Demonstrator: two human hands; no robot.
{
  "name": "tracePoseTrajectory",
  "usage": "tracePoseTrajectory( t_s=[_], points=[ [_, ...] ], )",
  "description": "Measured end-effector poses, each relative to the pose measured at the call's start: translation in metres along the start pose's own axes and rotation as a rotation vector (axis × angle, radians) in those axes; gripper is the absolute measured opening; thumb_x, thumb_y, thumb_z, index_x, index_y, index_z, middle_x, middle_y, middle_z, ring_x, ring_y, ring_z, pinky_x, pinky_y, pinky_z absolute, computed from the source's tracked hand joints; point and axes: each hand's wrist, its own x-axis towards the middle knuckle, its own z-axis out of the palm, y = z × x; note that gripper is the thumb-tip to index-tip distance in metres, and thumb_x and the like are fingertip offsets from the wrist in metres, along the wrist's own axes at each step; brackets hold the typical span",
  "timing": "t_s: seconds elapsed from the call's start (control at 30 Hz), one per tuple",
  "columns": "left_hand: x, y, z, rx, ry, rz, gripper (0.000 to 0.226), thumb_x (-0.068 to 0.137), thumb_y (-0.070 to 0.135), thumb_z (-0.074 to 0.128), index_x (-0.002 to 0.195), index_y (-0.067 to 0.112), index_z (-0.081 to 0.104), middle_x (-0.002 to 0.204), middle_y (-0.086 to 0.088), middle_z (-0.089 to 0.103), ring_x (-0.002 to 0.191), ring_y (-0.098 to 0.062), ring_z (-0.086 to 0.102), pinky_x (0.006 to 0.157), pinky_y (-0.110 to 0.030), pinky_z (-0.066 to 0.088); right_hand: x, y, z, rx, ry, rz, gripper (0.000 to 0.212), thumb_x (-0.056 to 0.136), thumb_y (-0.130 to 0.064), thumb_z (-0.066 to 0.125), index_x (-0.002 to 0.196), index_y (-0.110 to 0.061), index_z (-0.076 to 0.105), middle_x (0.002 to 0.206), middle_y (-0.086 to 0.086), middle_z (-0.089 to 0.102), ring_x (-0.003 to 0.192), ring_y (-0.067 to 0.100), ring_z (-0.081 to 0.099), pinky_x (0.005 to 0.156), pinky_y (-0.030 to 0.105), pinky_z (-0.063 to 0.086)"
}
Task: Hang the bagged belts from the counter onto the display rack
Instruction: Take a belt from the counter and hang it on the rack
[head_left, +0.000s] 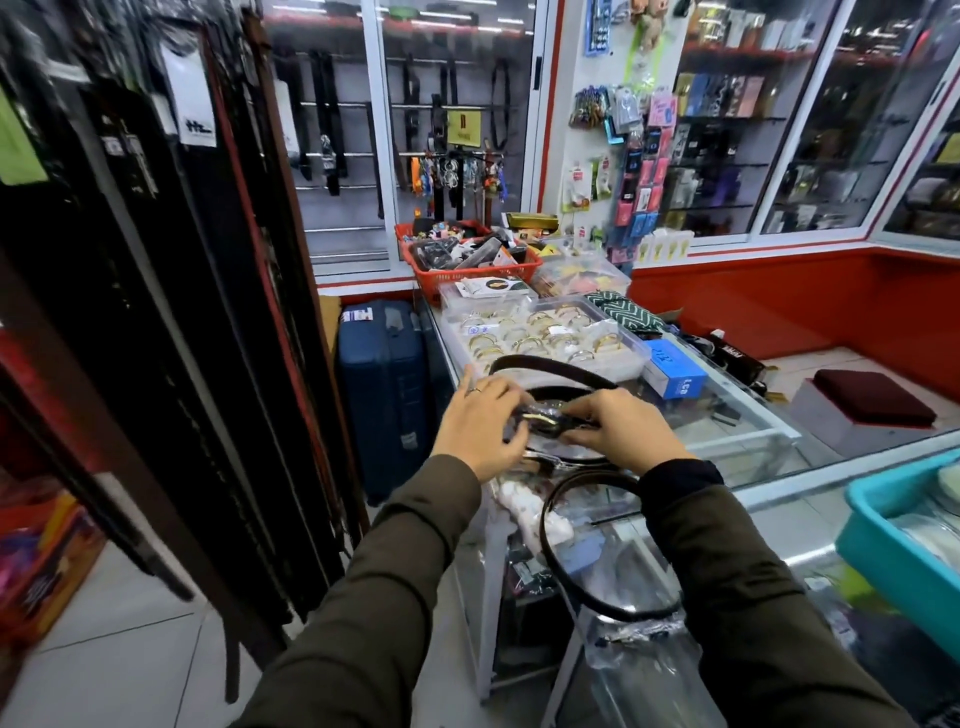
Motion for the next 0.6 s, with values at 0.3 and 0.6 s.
tracePoseTrajectory(
  t_s=[0.3, 0.6],
  points=[
    [-0.013, -0.009, -0.083, -0.941, 0.509, -0.616, 0.026, 0.093, 0.035, 0.07, 0.115, 0.024, 0.061, 0.105, -0.005, 0.066, 0.082, -0.016, 0.07, 0.071, -0.036, 0.062, 0.042, -0.085, -0.044, 0.502, 0.115, -0.186, 0.031, 0.084, -0.04, 0.08, 0.11, -0.023, 0.077, 0.094, -0.006, 0.078, 0.072, 0.011, 0.072, 0.067, 0.028, 0.051],
    [-0.052, -0.051, -0.151, -1.014, 0.652, -0.622, 0.01, 0.091, 0.009, 0.073, 0.096, 0.0, 0.07, 0.079, -0.003, 0.072, 0.081, -0.012, 0.072, 0.065, -0.025, 0.062, 0.055, -0.174, -0.049, 0.856, 0.033, -0.384, 0.033, 0.081, -0.025, 0.085, 0.111, -0.018, 0.074, 0.092, -0.002, 0.078, 0.079, -0.005, 0.07, 0.081, 0.025, 0.058]
  ],
)
